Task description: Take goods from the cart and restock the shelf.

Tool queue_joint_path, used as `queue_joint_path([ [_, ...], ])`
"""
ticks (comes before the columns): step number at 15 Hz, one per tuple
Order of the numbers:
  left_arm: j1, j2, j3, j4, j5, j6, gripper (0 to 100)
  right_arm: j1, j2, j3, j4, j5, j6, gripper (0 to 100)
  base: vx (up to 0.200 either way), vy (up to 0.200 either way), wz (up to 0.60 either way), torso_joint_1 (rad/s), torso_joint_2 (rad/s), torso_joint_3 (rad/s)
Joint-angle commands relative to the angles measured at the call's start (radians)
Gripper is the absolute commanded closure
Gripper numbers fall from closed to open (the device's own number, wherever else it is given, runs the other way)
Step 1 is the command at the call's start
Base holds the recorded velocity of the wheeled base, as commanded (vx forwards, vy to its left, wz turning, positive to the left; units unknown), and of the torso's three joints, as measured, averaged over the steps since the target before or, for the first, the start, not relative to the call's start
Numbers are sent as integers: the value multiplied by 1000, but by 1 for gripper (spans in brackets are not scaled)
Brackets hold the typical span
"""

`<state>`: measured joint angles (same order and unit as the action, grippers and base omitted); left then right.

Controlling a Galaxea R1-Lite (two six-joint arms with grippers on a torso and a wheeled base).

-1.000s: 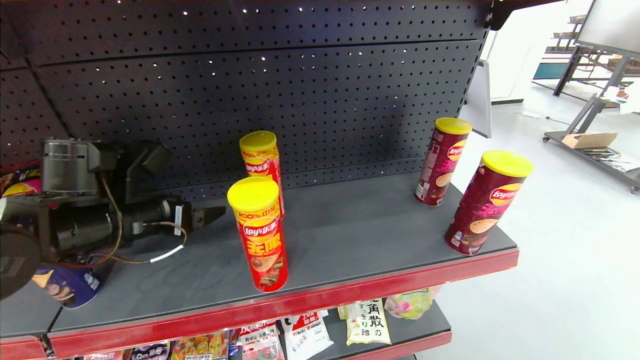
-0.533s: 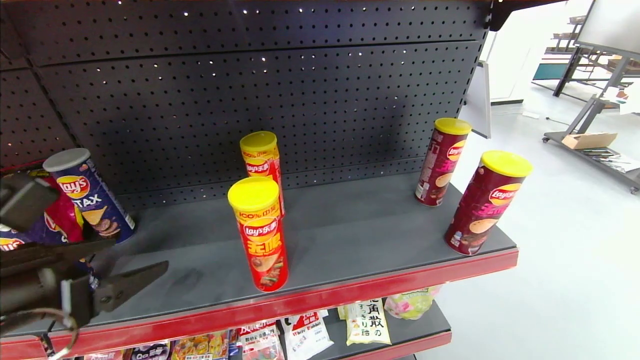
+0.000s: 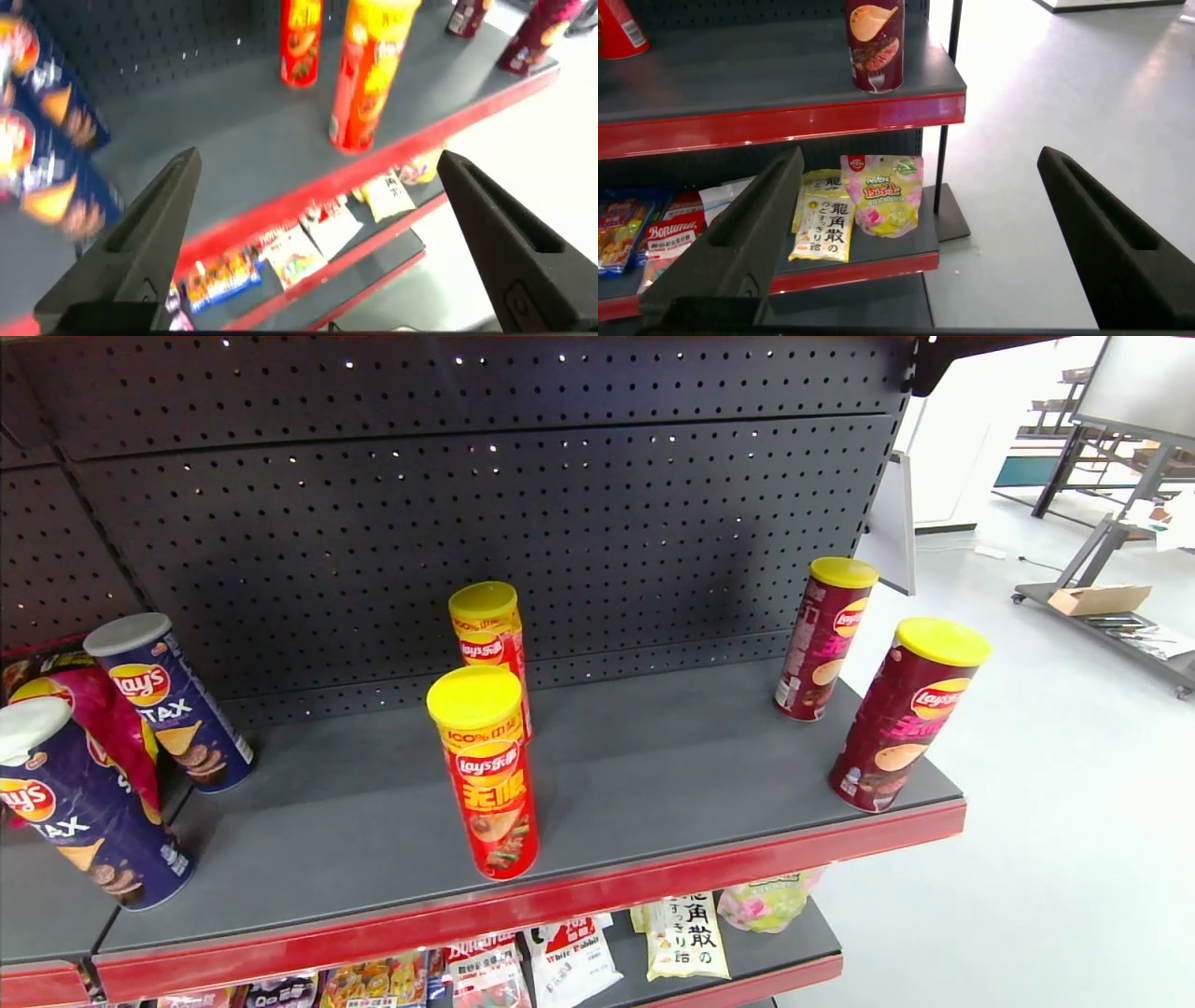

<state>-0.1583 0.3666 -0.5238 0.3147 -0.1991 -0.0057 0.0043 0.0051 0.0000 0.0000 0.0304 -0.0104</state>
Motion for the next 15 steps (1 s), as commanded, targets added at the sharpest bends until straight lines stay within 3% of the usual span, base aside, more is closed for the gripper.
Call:
queue_joint_path([
  [1, 0, -196, 39, 73, 14, -2, 0, 0, -1, 0, 0, 0, 0, 0, 0, 0, 0, 0, 0, 0],
  [3, 8, -265, 82, 98, 87, -2, 0, 0, -1, 0, 0, 0, 0, 0, 0, 0, 0, 0, 0, 0],
  [5, 17, -267, 143, 107, 264, -46, 0, 0, -1, 0, 0, 0, 0, 0, 0, 0, 0, 0, 0, 0],
  [8, 17, -267, 220, 84, 353, -69, 0, 0, -1, 0, 0, 5, 4, 0, 0, 0, 0, 0, 0, 0],
  [10, 17, -267, 350, 15, 429, -134, 0, 0, -1, 0, 0, 6, 4, 0, 0, 0, 0, 0, 0, 0],
  [12, 17, -267, 387, -80, 415, -145, 0, 0, -2, 0, 0, 6, 4, 0, 0, 0, 0, 0, 0, 0],
  [14, 17, -267, 496, -299, 317, -76, 0, 0, -1, 0, 0, 6, 3, 0, 0, 0, 0, 0, 0, 0],
  [15, 17, -267, 524, -361, 256, -34, 0, 0, -1, 0, 0, 6, 3, 0, 0, 0, 0, 0, 0, 0],
])
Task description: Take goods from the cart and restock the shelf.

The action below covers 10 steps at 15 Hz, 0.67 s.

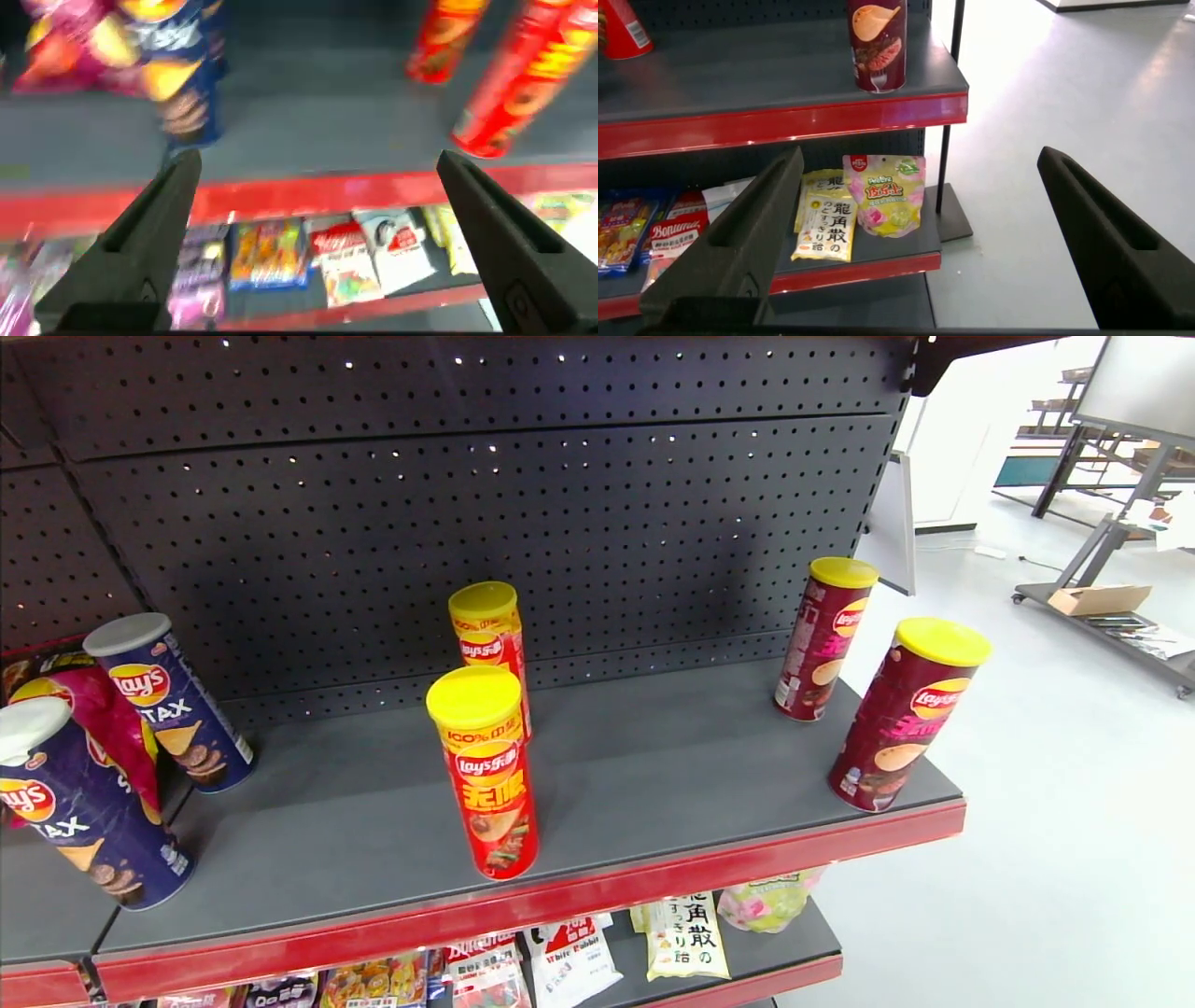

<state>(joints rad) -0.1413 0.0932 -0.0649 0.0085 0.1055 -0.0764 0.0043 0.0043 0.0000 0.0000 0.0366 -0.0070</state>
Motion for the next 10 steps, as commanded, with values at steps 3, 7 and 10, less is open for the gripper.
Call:
queue_joint_path([
  [3, -8, 7, 65, -55, -124, 50, 0, 0, -1, 0, 0, 0, -1, 0, 0, 0, 200, 2, 1, 1],
  [7, -9, 5, 65, -53, -122, 38, 0, 0, -1, 0, 0, 0, -1, 0, 0, 0, 600, 6, 4, -5],
  [10, -9, 7, 65, -53, -121, 33, 0, 0, -1, 0, 0, 0, 1, 0, 0, 0, 400, 3, -2, 0],
])
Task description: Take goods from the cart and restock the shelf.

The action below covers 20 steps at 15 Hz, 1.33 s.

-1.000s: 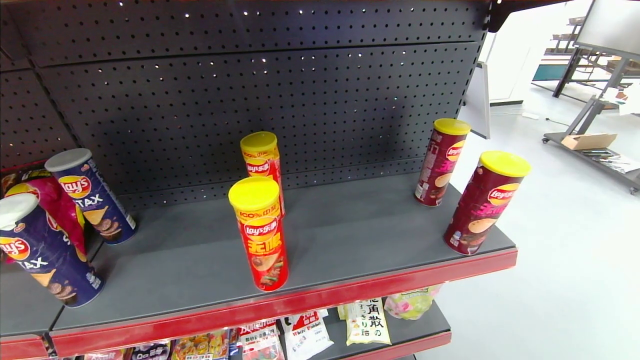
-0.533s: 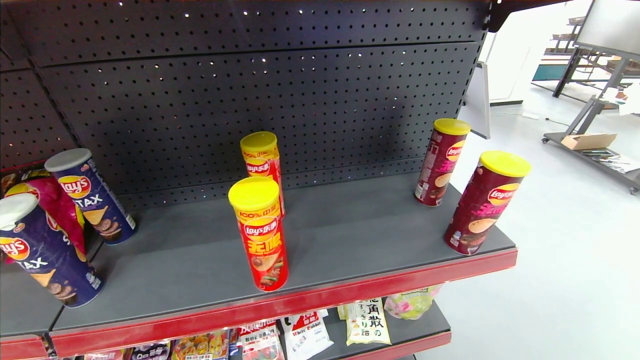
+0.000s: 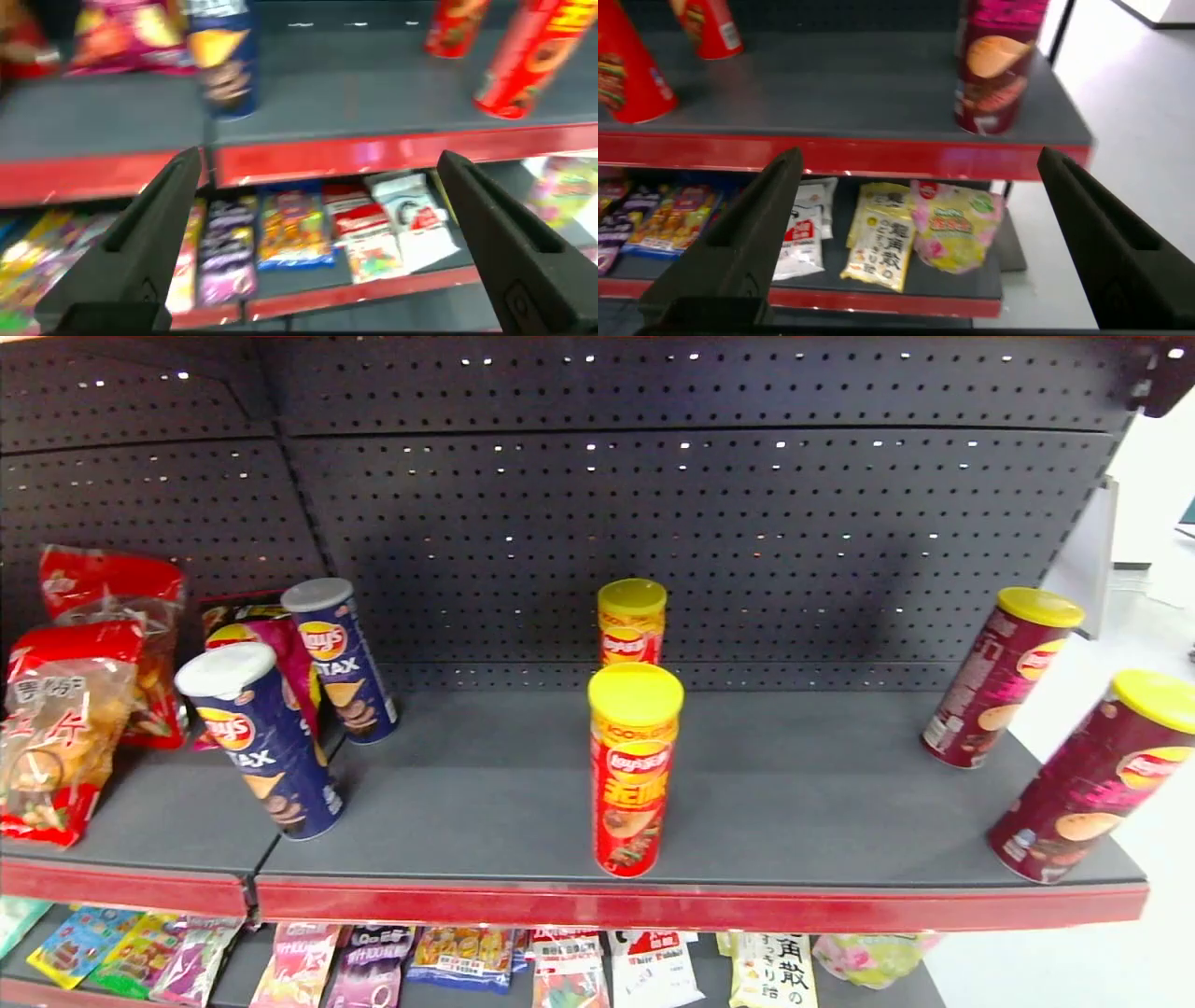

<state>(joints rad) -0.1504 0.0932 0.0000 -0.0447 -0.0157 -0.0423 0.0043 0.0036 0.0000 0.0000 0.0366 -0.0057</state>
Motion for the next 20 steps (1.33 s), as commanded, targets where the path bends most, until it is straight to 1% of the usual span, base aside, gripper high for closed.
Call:
queue_joint_path([
  [1, 0, 5, 0, 0, 0, 6, 0, 0, -1, 0, 0, 0, 1, 0, 0, 0, 0, 0, 0, 0],
  [2, 0, 5, 0, -1, 2, 16, 0, 0, -1, 0, 0, 0, 1, 0, 0, 0, 0, 0, 0, 0],
  [3, 0, 5, 0, -1, 20, 22, 0, 0, -1, 0, 0, 0, 1, 0, 0, 0, 0, 0, 0, 0],
  [4, 0, 5, 0, -1, 69, 21, 0, 0, -1, 0, 0, 0, 1, 0, 0, 0, 0, 0, 0, 0],
  [5, 0, 5, 0, -1, 106, 18, 0, 0, -1, 0, 0, 0, 1, 0, 0, 0, 0, 0, 0, 0],
  [6, 0, 5, 0, -1, 163, 19, 0, 0, -1, 0, 0, 0, 1, 0, 0, 0, 0, 0, 0, 0],
  [7, 0, 7, 0, 0, 168, 12, 0, 0, -1, 0, 0, 0, 1, 0, 0, 0, 0, 0, 0, 0],
  [8, 0, 7, 0, 2, 175, -36, 0, 0, -1, 0, 0, 0, 1, 0, 0, 0, 0, 0, 0, 0],
  [9, 2, 7, 0, 2, 197, -48, 0, 0, -1, 0, 0, 0, 1, 0, 0, 0, 0, 0, 0, 0],
  [10, 23, 10, 0, 5, 240, -45, 0, 0, -1, 0, 0, 0, 1, 0, 0, 0, 0, 0, 0, 0],
  [11, 55, 17, 0, 8, 246, -39, 0, 0, -1, 0, 0, 0, 1, 0, 0, 0, 0, 0, 0, 0],
  [12, 109, 42, -2, 11, 244, -36, 0, 0, -1, 0, 0, 0, 1, 0, 0, 0, 0, 0, 0, 0],
  [13, 141, 42, -2, 11, 244, -36, 0, 0, -1, 0, 0, 0, 0, 0, 0, 0, 0, 0, 0, 0],
  [15, 158, -7, -2, 11, 243, -36, 0, 0, -1, 0, 0, 0, 1, 0, 0, 0, 0, 0, 0, 0],
  [16, 146, -55, 0, 11, 224, -39, 0, 0, -1, 0, 0, 0, 1, 0, 0, 0, 0, 0, 0, 0],
  [17, 144, -93, 0, 8, 151, -42, 0, 0, -1, 0, 0, 0, 1, 0, 0, 0, 0, 0, 0, 0],
  [18, 146, -93, 0, 25, 77, -19, 0, 0, -1, 0, 0, 0, 1, 0, 0, 0, 0, 0, 0, 0],
  [19, 146, -93, 0, 46, -16, 45, 0, 0, -1, 0, 0, 0, 1, 0, 0, 0, 0, 0, 0, 0],
  [20, 144, -87, 0, 48, -30, 45, 0, 0, -1, 0, 0, 0, 1, 0, 0, 0, 0, 0, 0, 0],
])
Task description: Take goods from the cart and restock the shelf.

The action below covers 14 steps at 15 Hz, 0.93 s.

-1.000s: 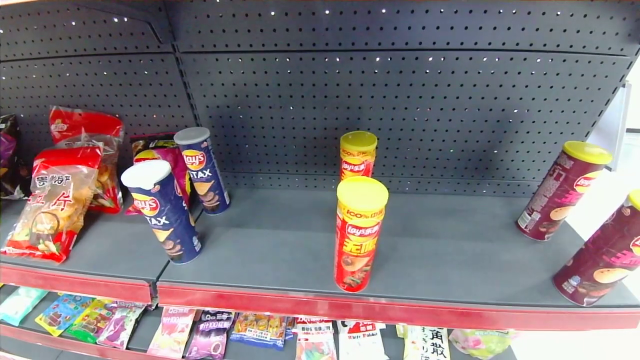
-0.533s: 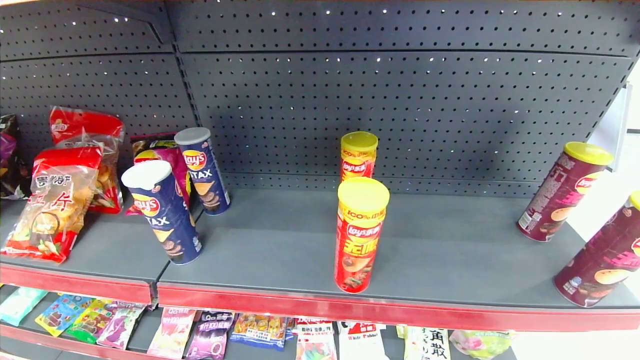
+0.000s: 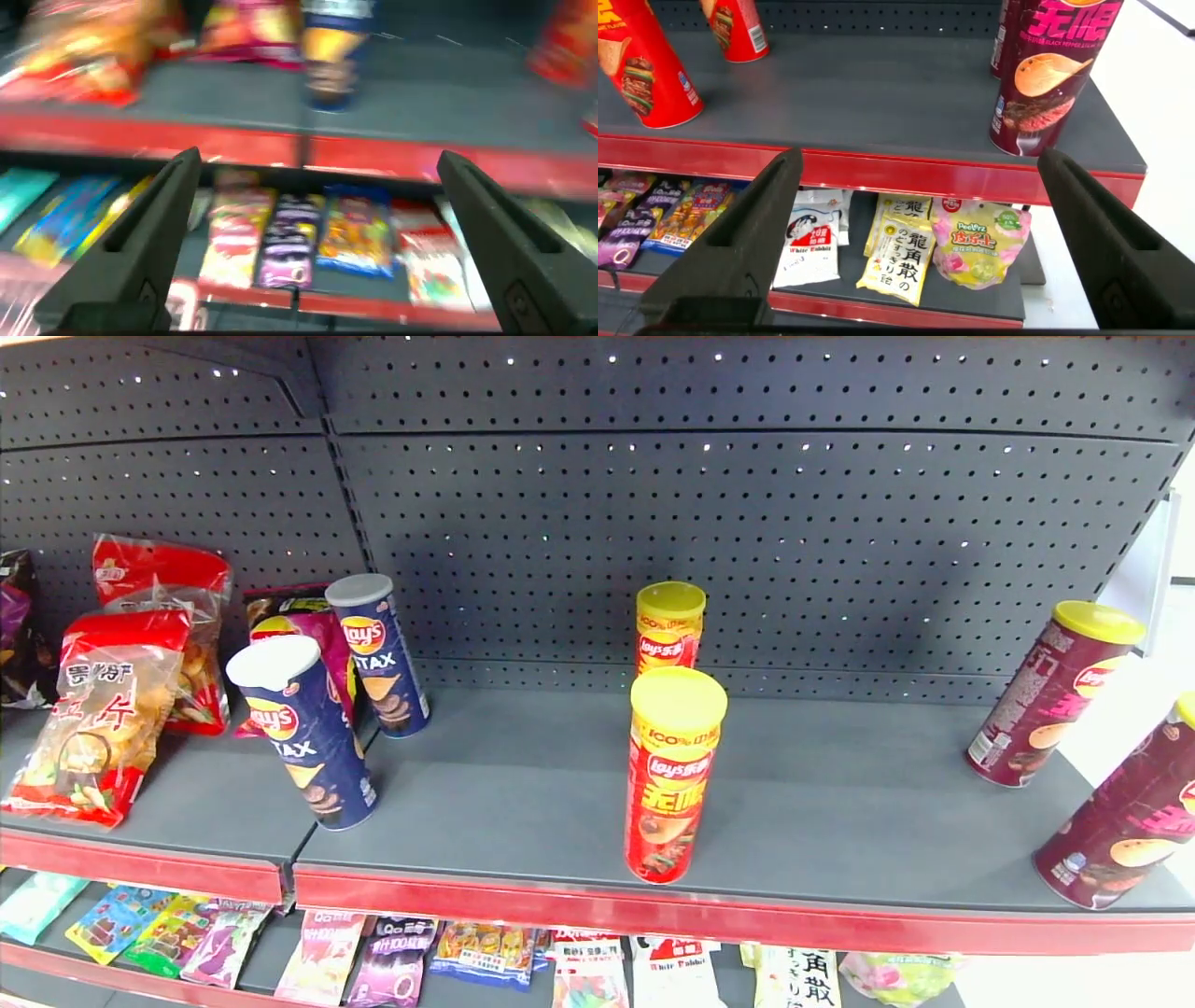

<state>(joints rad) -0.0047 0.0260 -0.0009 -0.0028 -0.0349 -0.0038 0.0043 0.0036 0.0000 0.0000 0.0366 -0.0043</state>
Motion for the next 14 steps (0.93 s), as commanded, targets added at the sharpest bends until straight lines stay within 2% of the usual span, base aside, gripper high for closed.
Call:
queue_joint_path([
  [1, -1, -21, 1, 6, -8, 7, 0, 0, -1, 0, 0, 0, 0, 0, 0, 0, 0, 0, 0, 0],
  [2, 0, -26, 1, 4, 4, 7, 0, 0, -1, 0, 0, 0, 0, 0, 0, 0, 0, 0, 0, 0],
  [4, 0, -26, 1, 3, 66, 7, 0, 0, -1, 0, 0, 0, -2, 0, 0, 0, 0, 0, 0, 0],
  [7, 0, -26, 1, 3, 66, 7, 0, 0, -1, 0, 0, -21, 1, 0, 0, 0, 0, 0, 0, 0],
  [9, 0, -26, 1, 3, 66, 5, 0, 14, 38, -121, -66, -11, 23, 0, 0, 0, 0, 0, 0, 0],
  [10, 0, -26, 1, 3, 66, 5, 0, 39, 170, -284, -63, 19, 27, 0, 0, 0, 0, 0, 0, 0],
  [12, 0, -26, 1, 3, 66, 5, 0, 59, 297, -357, -63, 69, -3, 0, 0, 0, 0, 0, 0, 0],
  [14, 0, -26, 1, 3, 66, 5, 0, 59, 544, -443, -72, 55, -14, 0, 0, 0, 0, 0, 0, 0],
])
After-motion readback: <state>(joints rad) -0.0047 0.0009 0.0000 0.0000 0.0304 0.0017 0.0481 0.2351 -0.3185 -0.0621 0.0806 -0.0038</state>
